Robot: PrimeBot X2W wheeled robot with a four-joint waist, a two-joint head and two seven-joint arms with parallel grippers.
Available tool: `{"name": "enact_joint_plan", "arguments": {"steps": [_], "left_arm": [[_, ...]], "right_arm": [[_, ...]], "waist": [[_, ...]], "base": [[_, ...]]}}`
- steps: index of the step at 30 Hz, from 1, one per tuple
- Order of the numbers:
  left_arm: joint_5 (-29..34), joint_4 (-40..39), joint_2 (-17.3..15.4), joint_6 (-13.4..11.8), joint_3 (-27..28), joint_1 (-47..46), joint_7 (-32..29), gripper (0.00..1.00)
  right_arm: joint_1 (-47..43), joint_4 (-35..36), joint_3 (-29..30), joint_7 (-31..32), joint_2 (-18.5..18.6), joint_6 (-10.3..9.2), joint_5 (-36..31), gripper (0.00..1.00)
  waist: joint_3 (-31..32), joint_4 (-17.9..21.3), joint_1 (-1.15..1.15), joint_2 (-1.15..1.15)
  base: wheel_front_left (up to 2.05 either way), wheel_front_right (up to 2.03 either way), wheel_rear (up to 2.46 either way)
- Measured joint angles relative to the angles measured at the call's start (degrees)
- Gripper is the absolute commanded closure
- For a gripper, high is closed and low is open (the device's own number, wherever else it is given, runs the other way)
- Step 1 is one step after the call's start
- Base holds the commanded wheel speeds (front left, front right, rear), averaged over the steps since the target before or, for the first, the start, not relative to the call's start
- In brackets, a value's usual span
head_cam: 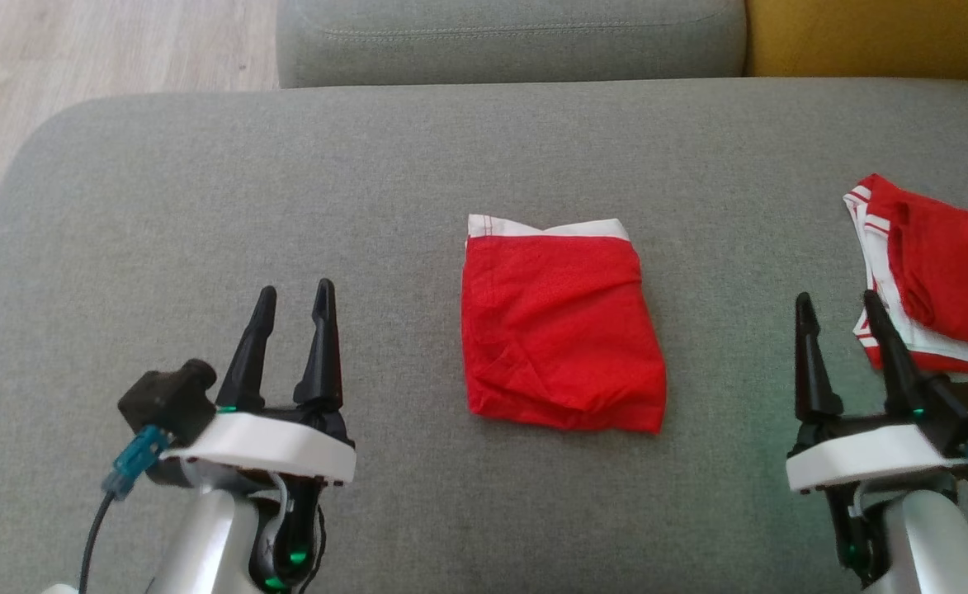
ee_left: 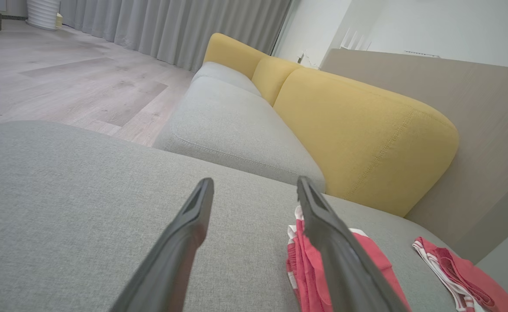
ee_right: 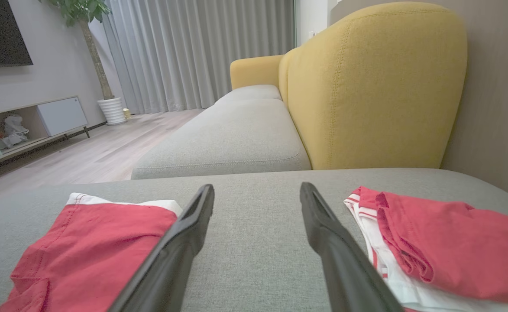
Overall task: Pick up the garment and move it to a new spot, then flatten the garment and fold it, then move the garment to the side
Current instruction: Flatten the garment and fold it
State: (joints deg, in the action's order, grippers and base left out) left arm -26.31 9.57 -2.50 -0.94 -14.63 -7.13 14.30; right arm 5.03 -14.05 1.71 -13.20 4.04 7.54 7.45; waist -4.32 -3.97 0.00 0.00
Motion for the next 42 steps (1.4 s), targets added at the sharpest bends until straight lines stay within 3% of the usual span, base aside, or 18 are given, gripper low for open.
{"name": "enact_joint_plan", "arguments": {"steps": [8, 9, 10, 18, 30, 42], "left_arm": [[-0.15, 0.01, 0.0, 0.02, -0.16, -0.03, 0.0, 0.0], [-0.16, 0.01, 0.0, 0.02, -0.27, -0.04, 0.0, 0.0], [-0.18, 0.01, 0.0, 0.02, -0.46, -0.07, 0.0, 0.0], [-1.08, 0.19, 0.0, -0.03, -1.57, -0.19, 0.0, 0.0], [-1.08, 1.08, 0.01, -0.08, -2.34, -0.21, 0.0, 0.0], [-1.09, 1.29, 0.01, -0.38, -2.46, -0.24, 0.0, 0.0]], "right_arm": [[0.12, 0.35, 1.31, -0.52, -0.3, 0.0, -1.11, 0.0], [0.18, 0.37, 1.09, -0.52, -0.3, 0.0, -1.15, 0.18], [0.21, 0.4, 0.62, -0.52, -0.29, 0.0, -1.16, 0.99], [2.21, -1.45, -8.57, -0.37, 0.7, 0.0, -1.58, 1.0], [8.0, -14.63, -16.75, 1.2, 5.32, 0.0, -0.29, 1.0], [11.91, -22.72, -29.99, 2.13, 6.79, 0.0, 6.03, 1.0]], "waist": [[-0.53, -1.05, 0.0, 0.0], [-0.63, -1.4, 0.0, 0.0], [-0.76, -1.81, 0.0, 0.0], [-2.25, -7.16, 0.0, 0.0], [-4.14, -15.0, 0.0, 0.0], [-4.43, -16.74, 0.0, 0.0]], "base": [[0.0, 0.0, 0.0], [0.0, 0.0, 0.0], [0.0, 0.0, 0.0], [0.0, 0.0, 0.0], [0.0, 0.0, 0.0], [0.0, 0.0, 0.0]]}}
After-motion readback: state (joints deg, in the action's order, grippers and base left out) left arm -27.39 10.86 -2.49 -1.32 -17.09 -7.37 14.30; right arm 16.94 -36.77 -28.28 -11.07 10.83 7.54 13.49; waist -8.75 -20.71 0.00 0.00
